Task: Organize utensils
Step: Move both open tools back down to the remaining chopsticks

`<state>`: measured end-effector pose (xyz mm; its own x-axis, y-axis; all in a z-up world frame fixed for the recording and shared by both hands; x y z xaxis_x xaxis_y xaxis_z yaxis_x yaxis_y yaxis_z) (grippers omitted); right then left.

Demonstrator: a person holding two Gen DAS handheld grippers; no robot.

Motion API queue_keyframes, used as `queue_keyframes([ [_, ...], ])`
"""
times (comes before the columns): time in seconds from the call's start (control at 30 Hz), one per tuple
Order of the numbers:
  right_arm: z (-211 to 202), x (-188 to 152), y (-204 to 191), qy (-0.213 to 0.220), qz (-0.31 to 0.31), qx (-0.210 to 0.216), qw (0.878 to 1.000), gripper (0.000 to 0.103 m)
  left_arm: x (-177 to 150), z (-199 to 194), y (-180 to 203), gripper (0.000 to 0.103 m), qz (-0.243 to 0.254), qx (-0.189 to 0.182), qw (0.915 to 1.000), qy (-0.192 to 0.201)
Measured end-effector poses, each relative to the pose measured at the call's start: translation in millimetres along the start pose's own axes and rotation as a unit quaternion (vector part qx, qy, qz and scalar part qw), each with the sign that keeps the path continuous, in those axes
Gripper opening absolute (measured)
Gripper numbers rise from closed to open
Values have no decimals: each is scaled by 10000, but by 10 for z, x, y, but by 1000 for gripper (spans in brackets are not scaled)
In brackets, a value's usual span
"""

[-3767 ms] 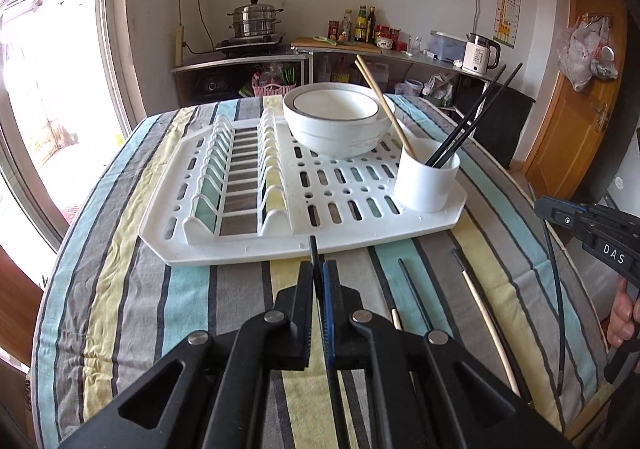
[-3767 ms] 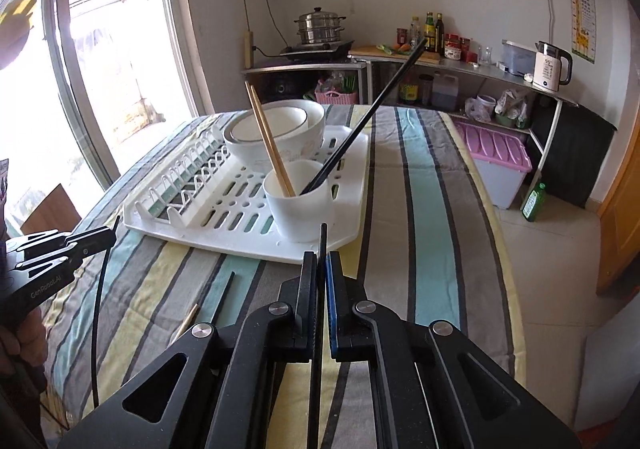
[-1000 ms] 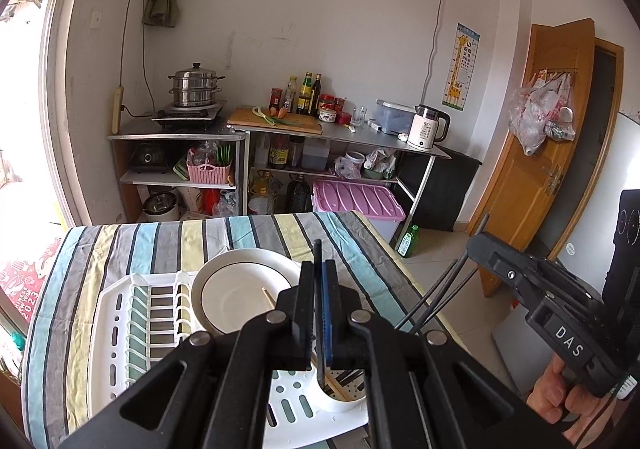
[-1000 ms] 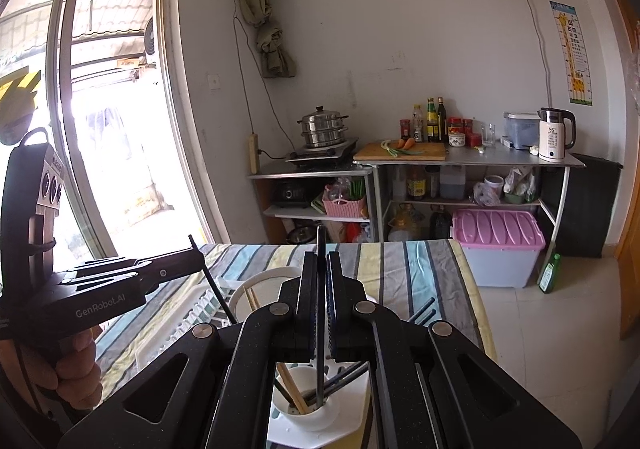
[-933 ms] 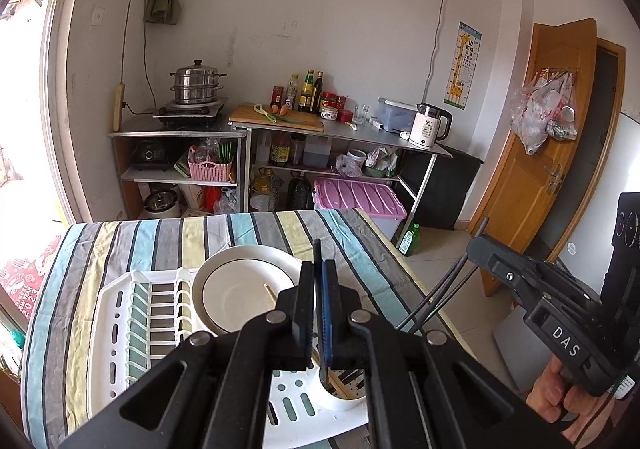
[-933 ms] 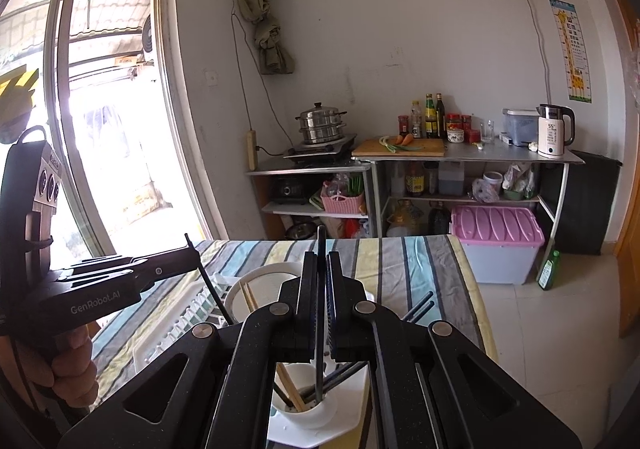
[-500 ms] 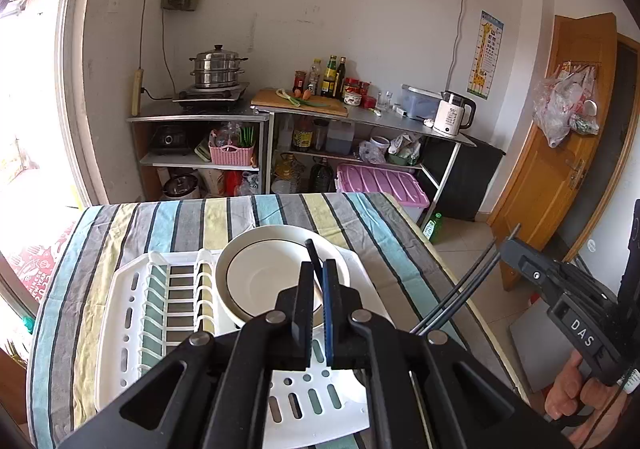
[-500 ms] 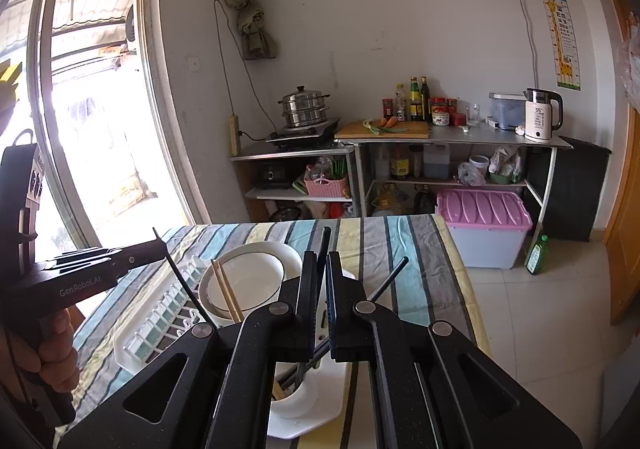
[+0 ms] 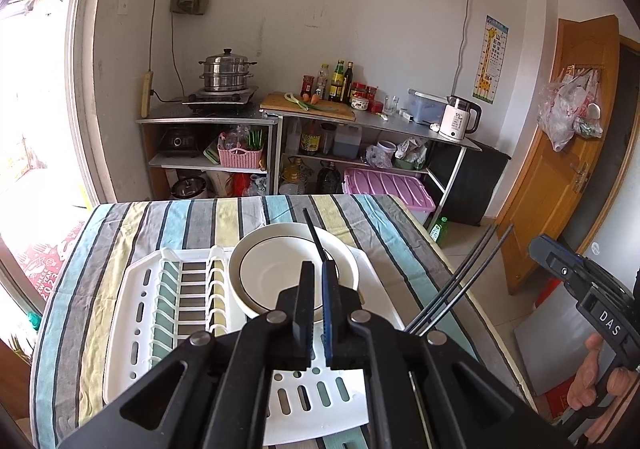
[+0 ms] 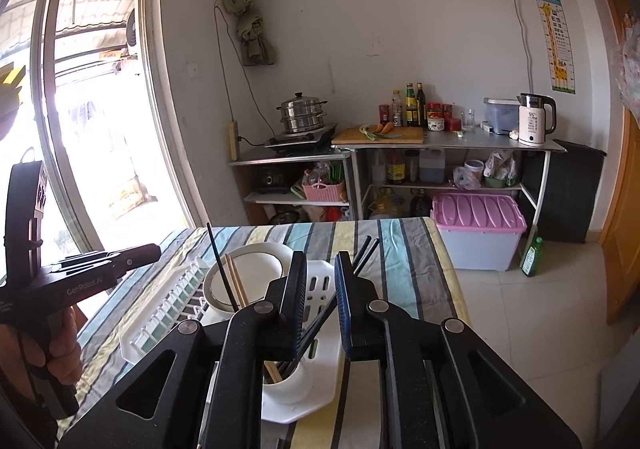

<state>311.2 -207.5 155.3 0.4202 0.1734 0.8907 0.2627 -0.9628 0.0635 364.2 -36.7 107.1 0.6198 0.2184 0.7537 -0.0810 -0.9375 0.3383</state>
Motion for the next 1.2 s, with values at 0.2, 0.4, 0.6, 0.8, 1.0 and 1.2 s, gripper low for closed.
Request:
queue_keyframes([
  [0.2, -340, -176, -85, 75, -60, 47, 9999, 15, -264, -305, -4, 6, 229, 29, 9996, 163],
  [0.4, -578, -592, -262, -154, -121, 261, 9995, 15, -790, -534, -68, 7, 432, 4, 9991, 6],
  [0.6, -650, -1023, -409, -510, -109, 499, 9974, 15, -1373, -565, -154, 16, 461, -7, 9979, -457],
  [0.8, -684, -1315, -515, -726, -91, 713, 9948, 15, -1817, -657, -222, 18, 384, 36, 9970, -668],
  [1.0, -570, -1491, -636, -990, -120, 841, 9915, 15, -2054, -576, -317, 20, 241, 118, 9953, -929],
  [1.2, -409, -1580, -704, -1223, -170, 952, 9878, 15, -2176, -459, -356, 20, 219, 169, 9933, -1124],
])
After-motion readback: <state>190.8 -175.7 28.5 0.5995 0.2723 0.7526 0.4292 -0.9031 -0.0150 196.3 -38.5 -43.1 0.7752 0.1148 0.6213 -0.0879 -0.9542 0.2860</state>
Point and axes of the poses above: each gripper's, at about its wrist camera, not at the fingertips, and z roughly the way its jaws point, y to its right, x to its top, the point moved 3 cm from there along z, roughly the way its jaws point, and after that the axes turned 14 degrees about -z, right-handed, at the moved point
